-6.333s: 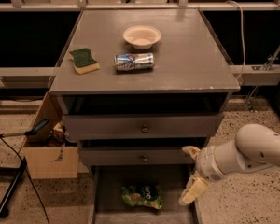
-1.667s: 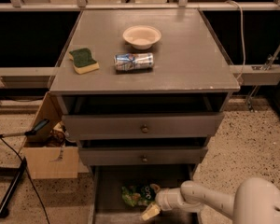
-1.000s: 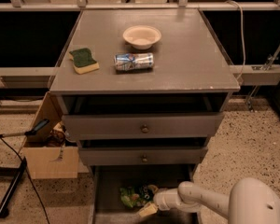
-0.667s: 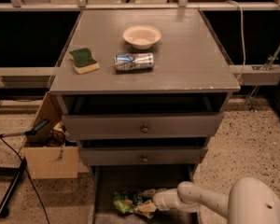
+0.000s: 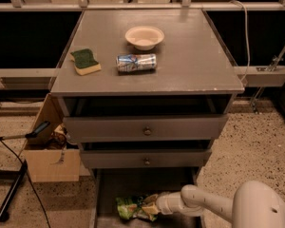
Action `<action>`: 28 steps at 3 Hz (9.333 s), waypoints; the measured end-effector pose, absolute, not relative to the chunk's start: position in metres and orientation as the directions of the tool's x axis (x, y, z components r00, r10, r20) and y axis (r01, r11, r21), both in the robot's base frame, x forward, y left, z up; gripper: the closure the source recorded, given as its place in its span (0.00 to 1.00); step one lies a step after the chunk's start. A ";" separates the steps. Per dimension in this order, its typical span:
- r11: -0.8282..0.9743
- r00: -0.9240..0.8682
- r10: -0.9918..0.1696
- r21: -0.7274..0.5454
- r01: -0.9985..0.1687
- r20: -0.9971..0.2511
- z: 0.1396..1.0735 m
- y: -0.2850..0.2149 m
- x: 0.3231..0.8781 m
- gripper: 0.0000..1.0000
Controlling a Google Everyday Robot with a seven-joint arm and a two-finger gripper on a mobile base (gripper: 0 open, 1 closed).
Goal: Pick green rice chip bag from bottom drawer and place on counter
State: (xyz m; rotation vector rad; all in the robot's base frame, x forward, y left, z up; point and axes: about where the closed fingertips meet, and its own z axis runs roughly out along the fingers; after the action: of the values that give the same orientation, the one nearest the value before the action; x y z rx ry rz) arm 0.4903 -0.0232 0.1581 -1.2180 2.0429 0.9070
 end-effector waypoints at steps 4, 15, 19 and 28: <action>0.251 -0.242 -0.541 0.120 -0.961 -0.806 0.251 -0.034 0.466 1.00; 0.051 0.312 -0.624 -0.436 -0.898 -0.716 0.836 -0.147 0.420 1.00; -0.085 0.426 -0.630 -0.487 -0.869 -0.649 0.901 -0.133 0.476 1.00; 0.243 0.106 -0.756 -0.427 -0.871 -0.646 0.888 -0.223 0.654 0.76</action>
Offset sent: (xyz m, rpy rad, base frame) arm 0.0049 0.0086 0.0123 -0.0302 -0.0158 0.0520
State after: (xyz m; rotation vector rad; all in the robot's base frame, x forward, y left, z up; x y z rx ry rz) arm 0.6544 -0.2231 0.8881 -1.5309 1.6653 0.1704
